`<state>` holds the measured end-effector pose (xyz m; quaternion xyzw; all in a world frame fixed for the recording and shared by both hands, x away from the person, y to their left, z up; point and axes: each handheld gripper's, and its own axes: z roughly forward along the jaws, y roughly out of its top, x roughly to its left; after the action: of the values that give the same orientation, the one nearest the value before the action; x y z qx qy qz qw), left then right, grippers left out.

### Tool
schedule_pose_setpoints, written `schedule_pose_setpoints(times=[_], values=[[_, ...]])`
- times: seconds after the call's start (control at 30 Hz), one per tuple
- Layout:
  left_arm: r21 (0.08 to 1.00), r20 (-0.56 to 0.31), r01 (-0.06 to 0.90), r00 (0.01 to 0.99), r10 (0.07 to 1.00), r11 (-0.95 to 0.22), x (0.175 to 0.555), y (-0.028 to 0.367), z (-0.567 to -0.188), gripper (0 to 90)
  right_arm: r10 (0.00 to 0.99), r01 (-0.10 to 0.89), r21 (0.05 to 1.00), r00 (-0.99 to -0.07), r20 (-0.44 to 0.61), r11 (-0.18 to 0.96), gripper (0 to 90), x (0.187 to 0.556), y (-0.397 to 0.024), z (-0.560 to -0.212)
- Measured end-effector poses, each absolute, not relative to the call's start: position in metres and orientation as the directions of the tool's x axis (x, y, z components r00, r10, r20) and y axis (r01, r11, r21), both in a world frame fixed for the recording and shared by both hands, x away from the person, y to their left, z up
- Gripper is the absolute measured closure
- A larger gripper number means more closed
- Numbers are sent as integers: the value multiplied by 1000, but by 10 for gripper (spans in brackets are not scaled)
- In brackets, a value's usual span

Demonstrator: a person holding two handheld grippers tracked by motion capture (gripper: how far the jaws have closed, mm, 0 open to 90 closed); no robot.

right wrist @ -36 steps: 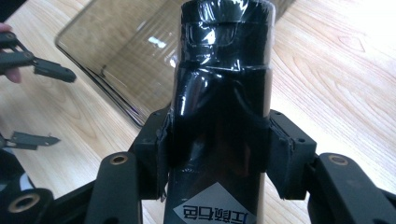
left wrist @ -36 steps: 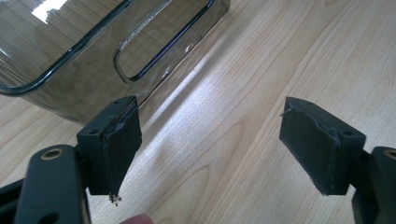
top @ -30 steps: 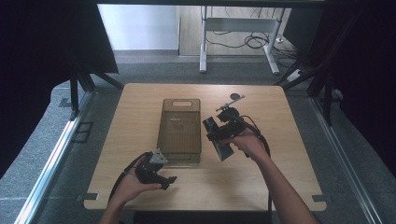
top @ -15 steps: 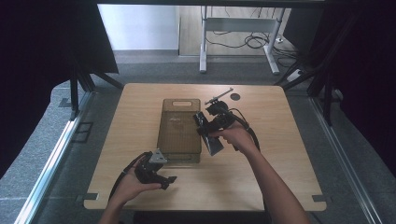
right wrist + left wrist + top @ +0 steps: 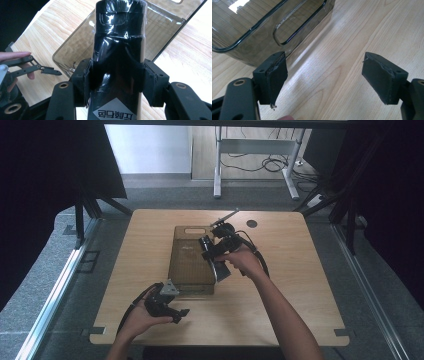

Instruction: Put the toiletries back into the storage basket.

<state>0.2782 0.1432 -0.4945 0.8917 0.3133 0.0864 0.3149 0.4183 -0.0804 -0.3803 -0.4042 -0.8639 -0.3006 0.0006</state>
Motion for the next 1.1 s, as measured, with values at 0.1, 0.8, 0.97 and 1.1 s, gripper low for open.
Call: schedule_pose_setpoints(times=[0.1,0.8,0.97,1.1], values=[[618,-42,503,789,614,-605,278,143,-494,206,705,705,517,-666,244,486,474,421,-79,-379],[619,-48,506,788,614,-601,277,144,-493,206,700,724,493,-657,279,483,474,435,-51,-378],[623,-48,504,788,614,-598,277,145,-492,206,699,730,489,-653,291,478,474,438,-41,-378],[625,-49,505,786,616,-595,277,146,-492,206,709,739,482,-642,293,470,474,441,-37,-381]])
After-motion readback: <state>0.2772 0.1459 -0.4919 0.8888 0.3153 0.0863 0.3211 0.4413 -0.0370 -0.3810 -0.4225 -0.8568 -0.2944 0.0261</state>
